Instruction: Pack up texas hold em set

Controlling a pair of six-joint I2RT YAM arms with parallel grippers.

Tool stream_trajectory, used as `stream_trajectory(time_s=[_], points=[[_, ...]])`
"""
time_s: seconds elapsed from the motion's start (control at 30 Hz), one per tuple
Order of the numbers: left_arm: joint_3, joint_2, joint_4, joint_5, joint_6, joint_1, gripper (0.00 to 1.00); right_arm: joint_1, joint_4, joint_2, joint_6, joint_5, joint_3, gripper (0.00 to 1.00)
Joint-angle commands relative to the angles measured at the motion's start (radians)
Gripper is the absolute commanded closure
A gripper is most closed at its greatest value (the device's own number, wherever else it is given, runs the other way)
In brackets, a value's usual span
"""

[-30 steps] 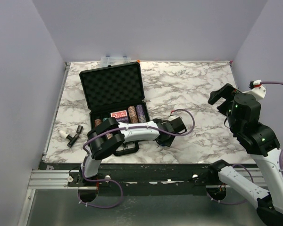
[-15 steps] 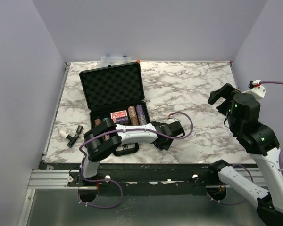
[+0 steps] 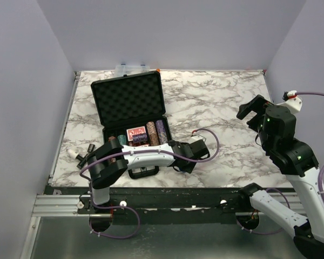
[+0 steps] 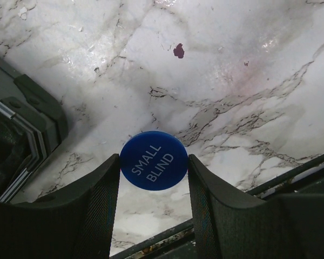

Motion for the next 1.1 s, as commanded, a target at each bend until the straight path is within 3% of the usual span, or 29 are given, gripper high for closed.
stream_trajectory(time_s=[0.0, 1.07], points=[[-0.021, -0.081, 0.004, -0.026, -0.016, -0.012, 0.76, -0.002, 0.014, 0.001, 0.008, -0.008, -0.012, 0.0], [-0.165, -0.407, -0.043, -0.089, -0.019, 0.026, 0.75, -0.002, 0.009, 0.008, 0.022, -0.019, -0.044, 0.0]])
